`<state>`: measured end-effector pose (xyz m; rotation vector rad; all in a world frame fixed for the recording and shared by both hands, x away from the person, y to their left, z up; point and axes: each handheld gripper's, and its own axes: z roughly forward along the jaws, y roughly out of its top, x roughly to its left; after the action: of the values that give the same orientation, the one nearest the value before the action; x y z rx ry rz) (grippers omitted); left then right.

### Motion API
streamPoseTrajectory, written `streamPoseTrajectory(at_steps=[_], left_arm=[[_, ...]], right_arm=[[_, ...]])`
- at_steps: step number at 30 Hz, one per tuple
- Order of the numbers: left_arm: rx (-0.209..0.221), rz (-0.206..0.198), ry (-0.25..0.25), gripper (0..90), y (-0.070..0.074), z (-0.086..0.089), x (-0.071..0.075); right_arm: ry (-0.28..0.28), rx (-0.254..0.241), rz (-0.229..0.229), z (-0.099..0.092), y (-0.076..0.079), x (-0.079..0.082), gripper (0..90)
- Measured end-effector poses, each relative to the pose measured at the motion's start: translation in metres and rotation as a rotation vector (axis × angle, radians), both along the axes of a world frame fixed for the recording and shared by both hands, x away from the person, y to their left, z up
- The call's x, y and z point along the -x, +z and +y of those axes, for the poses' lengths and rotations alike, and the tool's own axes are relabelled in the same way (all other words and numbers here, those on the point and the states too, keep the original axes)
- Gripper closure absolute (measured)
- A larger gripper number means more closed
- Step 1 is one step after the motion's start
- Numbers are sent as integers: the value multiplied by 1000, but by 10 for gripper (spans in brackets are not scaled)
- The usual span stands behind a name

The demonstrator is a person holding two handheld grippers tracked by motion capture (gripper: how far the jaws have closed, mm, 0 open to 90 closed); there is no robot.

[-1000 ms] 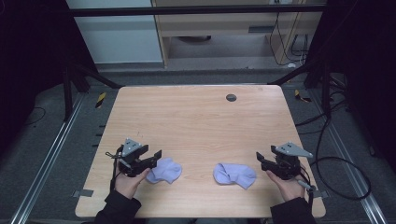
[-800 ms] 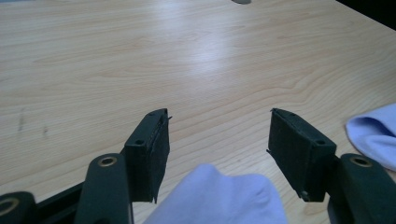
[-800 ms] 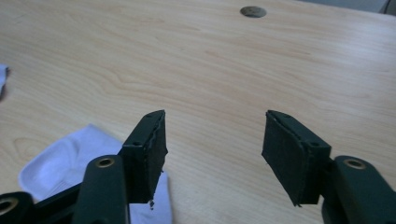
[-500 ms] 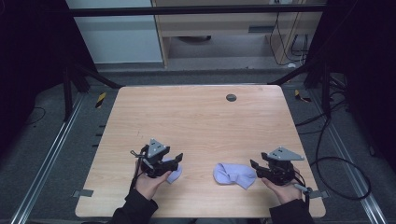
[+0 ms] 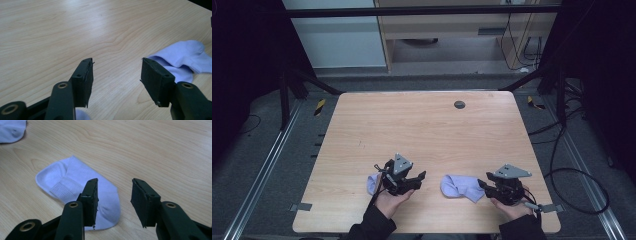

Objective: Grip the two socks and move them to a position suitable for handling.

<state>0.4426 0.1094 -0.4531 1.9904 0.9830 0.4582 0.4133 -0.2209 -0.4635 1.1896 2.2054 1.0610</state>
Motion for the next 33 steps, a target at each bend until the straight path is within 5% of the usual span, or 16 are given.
streamPoseTrajectory(at_steps=[33], left_arm=[[-66,85,-81,569,-33,-62,6]], right_arm=[[136,6,107,11,-22,16,676]])
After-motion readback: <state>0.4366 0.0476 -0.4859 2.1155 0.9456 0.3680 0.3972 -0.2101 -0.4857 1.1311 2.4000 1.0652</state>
